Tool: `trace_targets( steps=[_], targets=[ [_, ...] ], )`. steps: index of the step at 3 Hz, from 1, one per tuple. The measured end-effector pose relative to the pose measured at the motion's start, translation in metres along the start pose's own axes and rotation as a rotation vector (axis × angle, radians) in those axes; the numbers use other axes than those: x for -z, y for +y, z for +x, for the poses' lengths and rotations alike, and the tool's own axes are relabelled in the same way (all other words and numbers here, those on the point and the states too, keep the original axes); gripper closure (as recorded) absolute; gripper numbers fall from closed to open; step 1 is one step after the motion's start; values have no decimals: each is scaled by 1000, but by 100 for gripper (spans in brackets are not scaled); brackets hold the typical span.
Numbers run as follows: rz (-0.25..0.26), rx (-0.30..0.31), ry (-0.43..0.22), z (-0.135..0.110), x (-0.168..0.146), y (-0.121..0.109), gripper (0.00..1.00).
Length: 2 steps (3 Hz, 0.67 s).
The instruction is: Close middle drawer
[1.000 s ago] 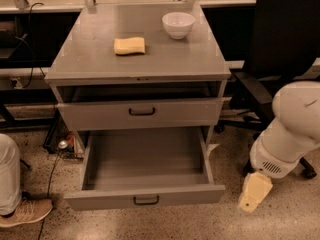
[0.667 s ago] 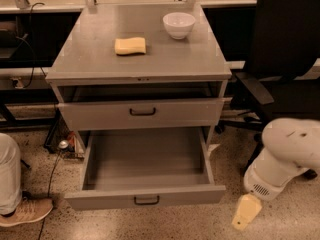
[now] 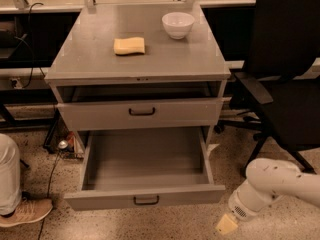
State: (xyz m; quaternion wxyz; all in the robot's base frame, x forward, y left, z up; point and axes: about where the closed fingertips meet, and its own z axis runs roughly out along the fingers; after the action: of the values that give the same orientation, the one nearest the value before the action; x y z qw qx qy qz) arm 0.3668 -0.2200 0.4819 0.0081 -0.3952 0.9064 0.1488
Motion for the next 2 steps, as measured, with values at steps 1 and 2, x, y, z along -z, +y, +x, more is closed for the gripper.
trace_targets(
  steps=[1,2],
  targets=[
    [36,-18,-94,-24,-32,-11,72],
    [60,-20,-130,-33,-32,-18,95]
  ],
)
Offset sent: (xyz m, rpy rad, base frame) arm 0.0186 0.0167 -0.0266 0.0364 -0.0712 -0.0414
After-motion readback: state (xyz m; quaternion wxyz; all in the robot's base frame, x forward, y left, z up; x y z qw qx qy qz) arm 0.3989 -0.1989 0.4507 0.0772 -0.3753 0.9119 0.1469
